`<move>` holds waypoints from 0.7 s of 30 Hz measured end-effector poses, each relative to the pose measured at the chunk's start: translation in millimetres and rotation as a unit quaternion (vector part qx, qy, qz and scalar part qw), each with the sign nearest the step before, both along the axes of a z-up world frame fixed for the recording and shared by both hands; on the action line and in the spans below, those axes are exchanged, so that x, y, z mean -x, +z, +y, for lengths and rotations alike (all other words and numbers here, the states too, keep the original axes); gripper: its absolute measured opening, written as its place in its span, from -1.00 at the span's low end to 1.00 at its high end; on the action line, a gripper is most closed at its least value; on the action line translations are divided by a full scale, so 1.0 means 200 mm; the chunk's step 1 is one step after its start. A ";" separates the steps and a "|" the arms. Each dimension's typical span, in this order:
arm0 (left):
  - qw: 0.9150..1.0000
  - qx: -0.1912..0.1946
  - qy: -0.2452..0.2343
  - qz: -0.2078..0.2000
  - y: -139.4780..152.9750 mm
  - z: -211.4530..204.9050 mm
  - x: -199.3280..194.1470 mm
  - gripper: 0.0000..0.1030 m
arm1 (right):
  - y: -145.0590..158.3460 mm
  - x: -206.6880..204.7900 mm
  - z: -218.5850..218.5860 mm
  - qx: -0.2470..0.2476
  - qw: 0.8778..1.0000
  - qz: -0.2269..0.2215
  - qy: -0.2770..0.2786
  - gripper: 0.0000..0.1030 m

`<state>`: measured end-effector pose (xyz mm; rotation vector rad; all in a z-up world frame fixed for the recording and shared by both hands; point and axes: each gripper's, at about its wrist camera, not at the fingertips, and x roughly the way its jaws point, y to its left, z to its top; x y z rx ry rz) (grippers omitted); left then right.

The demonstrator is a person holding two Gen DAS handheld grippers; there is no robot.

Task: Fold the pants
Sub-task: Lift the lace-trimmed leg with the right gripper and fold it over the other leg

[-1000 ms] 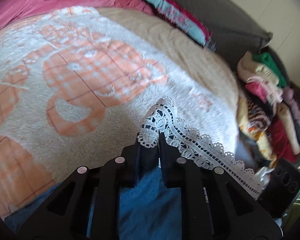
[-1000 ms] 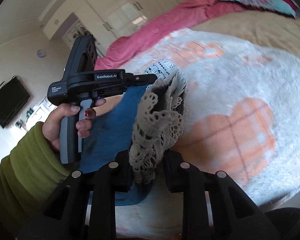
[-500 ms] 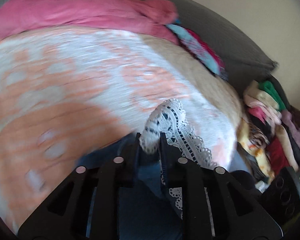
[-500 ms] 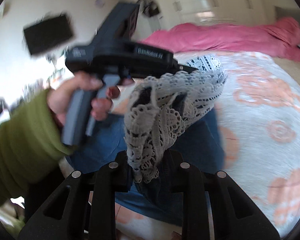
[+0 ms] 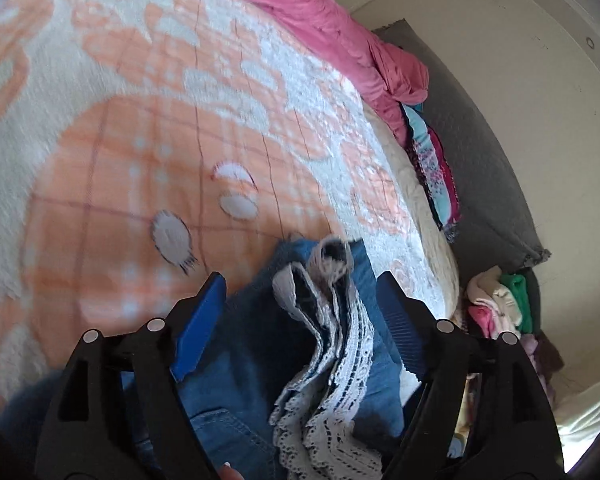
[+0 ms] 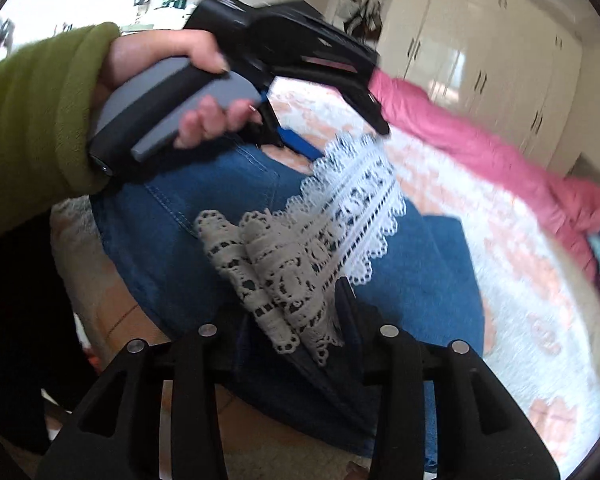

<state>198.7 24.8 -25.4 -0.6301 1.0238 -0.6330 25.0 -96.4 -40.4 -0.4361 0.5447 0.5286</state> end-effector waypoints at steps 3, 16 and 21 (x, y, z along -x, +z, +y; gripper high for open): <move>1.000 -0.005 -0.016 -0.003 0.00 -0.04 0.00 0.02 | -0.02 -0.02 0.02 0.012 1.000 0.001 -0.005 -0.28; 0.999 -0.043 0.006 0.007 -0.06 0.02 0.01 -0.76 | 0.01 0.15 0.03 0.004 0.997 0.033 0.076 -0.60; 0.999 -0.035 0.018 0.033 -0.12 0.05 -0.02 -0.71 | -0.01 0.14 0.03 -0.011 0.995 0.054 0.085 -0.34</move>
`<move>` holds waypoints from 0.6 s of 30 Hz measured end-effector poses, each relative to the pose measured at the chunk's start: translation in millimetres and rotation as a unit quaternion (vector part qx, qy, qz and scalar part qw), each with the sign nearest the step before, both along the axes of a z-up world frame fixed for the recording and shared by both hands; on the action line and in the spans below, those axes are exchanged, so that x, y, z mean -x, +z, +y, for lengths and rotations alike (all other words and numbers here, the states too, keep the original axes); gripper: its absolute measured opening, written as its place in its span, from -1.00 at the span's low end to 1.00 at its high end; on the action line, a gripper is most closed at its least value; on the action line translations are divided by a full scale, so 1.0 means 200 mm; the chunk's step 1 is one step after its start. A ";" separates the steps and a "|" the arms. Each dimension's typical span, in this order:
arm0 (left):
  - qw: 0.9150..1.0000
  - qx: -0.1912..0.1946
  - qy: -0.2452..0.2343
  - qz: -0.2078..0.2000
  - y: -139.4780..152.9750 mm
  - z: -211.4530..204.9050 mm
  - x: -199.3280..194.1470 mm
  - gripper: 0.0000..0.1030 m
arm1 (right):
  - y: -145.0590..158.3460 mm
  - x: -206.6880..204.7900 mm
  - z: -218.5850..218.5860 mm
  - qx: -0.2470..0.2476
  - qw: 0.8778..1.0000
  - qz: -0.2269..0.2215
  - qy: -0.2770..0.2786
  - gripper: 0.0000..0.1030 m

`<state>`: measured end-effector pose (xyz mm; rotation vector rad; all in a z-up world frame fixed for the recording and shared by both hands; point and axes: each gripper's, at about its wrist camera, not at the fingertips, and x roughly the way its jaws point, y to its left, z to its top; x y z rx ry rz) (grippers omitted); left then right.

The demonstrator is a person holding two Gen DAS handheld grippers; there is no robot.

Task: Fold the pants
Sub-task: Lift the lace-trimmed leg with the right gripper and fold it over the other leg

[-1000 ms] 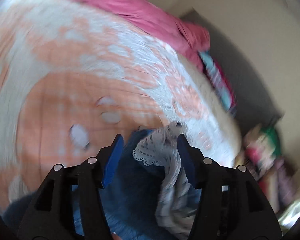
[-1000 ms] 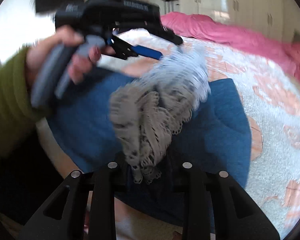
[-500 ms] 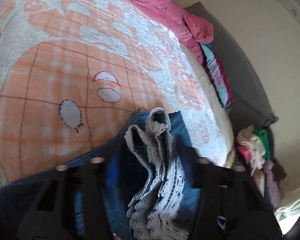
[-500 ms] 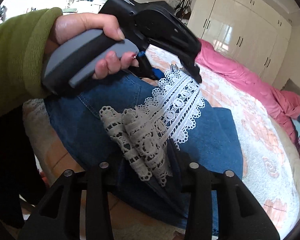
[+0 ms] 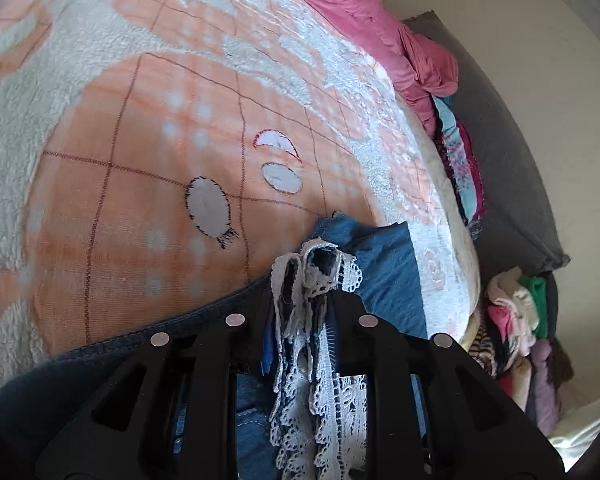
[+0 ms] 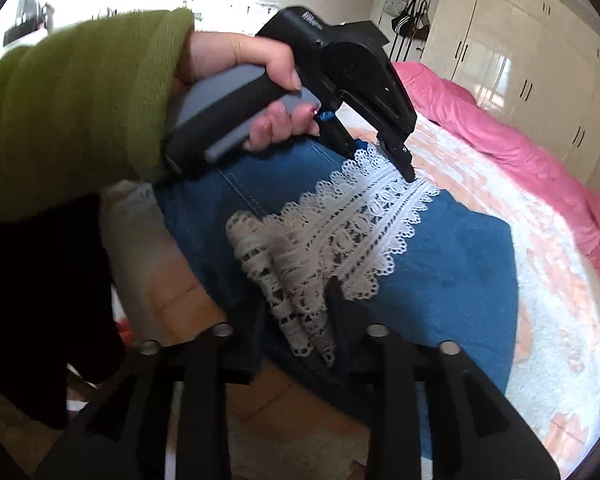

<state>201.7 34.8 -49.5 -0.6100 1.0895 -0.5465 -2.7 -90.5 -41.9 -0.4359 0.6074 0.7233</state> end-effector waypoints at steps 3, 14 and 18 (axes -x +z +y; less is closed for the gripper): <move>1.000 0.003 0.002 -0.001 0.01 0.01 0.01 -0.68 | 0.02 -0.01 -0.04 -0.023 0.999 0.025 0.005 -0.26; 0.993 -0.027 0.083 -0.075 0.22 0.17 0.24 -0.20 | 0.18 -0.09 -0.28 -0.165 0.979 0.115 0.010 0.07; 0.991 -0.045 0.094 -0.089 0.23 0.15 0.39 -0.11 | 0.21 -0.17 -0.38 -0.201 0.971 0.121 -0.040 0.22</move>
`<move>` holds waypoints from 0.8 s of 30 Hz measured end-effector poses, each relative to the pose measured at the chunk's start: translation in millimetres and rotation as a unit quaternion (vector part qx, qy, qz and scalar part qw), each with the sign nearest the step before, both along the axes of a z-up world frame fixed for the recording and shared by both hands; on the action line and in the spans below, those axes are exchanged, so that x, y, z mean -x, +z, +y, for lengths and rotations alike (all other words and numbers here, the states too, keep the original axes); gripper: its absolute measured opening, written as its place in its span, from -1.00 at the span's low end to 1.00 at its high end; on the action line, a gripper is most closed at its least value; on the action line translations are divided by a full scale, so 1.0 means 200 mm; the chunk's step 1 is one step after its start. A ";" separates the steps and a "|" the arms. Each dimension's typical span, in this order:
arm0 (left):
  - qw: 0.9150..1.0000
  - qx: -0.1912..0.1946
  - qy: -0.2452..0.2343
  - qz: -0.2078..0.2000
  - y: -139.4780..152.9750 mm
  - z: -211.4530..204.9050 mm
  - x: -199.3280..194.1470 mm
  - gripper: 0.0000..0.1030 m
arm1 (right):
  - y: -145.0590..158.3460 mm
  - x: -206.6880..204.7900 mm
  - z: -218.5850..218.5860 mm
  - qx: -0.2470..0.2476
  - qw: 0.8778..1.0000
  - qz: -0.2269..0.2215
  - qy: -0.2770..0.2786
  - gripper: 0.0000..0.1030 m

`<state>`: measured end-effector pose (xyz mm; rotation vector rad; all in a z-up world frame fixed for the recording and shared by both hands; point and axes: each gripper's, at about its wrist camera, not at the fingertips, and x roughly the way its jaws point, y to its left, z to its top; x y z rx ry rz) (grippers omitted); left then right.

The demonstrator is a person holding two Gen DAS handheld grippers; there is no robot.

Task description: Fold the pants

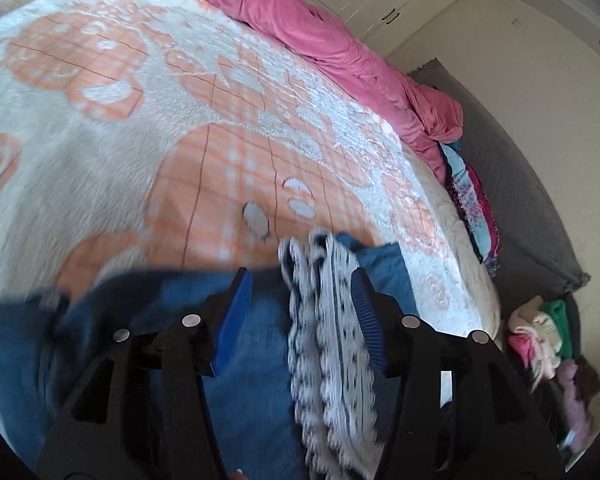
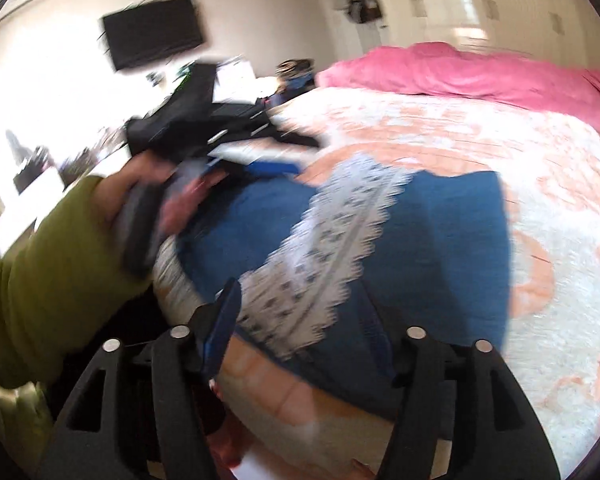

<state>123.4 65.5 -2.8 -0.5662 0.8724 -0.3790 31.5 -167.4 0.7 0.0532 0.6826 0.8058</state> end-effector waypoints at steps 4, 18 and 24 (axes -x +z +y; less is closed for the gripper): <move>1.000 0.001 0.011 -0.010 0.00 0.00 0.15 -0.04 | 0.04 -0.05 -0.14 -0.004 0.998 -0.004 -0.061 0.30; 0.991 -0.123 -0.036 -0.031 -0.02 -0.29 0.42 0.01 | 0.03 -0.73 -0.32 0.099 0.975 0.111 -0.166 0.31; 0.970 -0.235 -0.057 -0.020 -0.12 -0.42 0.44 0.02 | -0.16 -0.95 -0.25 0.092 0.976 0.137 -0.145 0.08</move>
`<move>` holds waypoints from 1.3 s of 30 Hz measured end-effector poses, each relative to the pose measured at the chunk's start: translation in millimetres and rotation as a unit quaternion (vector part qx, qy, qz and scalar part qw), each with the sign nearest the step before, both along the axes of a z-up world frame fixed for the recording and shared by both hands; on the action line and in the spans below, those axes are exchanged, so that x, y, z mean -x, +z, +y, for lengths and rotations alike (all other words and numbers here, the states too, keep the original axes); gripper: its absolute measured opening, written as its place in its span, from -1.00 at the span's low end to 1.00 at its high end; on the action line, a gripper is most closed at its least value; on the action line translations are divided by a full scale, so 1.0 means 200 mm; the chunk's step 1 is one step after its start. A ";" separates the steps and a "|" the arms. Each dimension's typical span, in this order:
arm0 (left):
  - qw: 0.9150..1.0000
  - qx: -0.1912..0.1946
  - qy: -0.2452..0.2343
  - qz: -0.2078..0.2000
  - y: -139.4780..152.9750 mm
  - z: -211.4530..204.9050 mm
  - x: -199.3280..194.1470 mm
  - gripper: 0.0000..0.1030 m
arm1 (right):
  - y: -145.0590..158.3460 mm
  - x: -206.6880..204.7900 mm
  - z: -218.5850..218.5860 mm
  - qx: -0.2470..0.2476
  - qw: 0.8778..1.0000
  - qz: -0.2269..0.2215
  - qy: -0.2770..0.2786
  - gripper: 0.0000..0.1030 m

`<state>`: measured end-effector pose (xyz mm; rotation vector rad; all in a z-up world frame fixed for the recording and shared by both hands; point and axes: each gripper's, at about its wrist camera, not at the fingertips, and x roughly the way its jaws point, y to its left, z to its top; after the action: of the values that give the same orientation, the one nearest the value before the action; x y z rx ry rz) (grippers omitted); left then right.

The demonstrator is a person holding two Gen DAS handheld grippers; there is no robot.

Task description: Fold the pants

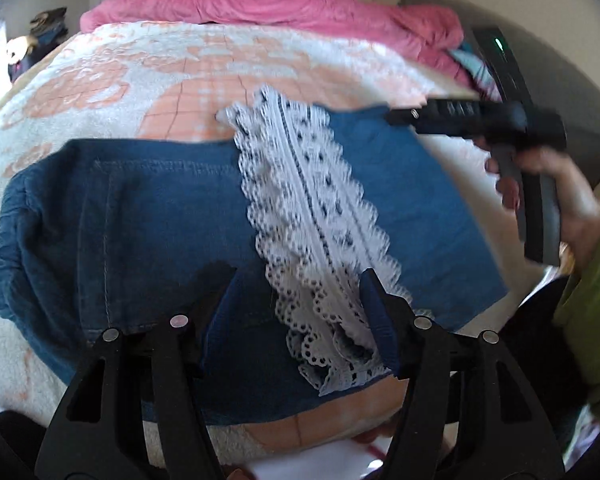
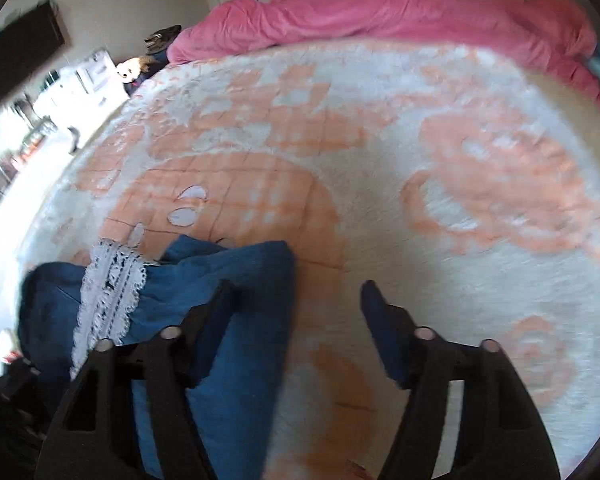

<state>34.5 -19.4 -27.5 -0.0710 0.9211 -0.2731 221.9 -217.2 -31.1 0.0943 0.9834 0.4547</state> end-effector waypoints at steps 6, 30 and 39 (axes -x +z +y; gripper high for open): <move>0.999 -0.037 -0.017 -0.011 -0.01 -0.05 0.03 0.02 | 0.01 0.04 0.08 -0.020 0.998 -0.013 0.057 -0.80; 1.000 -0.014 -0.024 -0.001 0.00 -0.08 0.06 0.16 | 0.01 0.63 -0.08 -0.054 0.997 0.032 0.034 0.18; 0.999 -0.004 -0.034 -0.002 0.01 -0.11 0.09 0.19 | 0.01 0.78 -0.03 -0.010 0.999 0.003 0.048 -0.83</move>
<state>16.4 -41.6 -26.0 -0.0328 0.9217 -0.3324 65.5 -223.3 -28.6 0.0672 0.9932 0.5518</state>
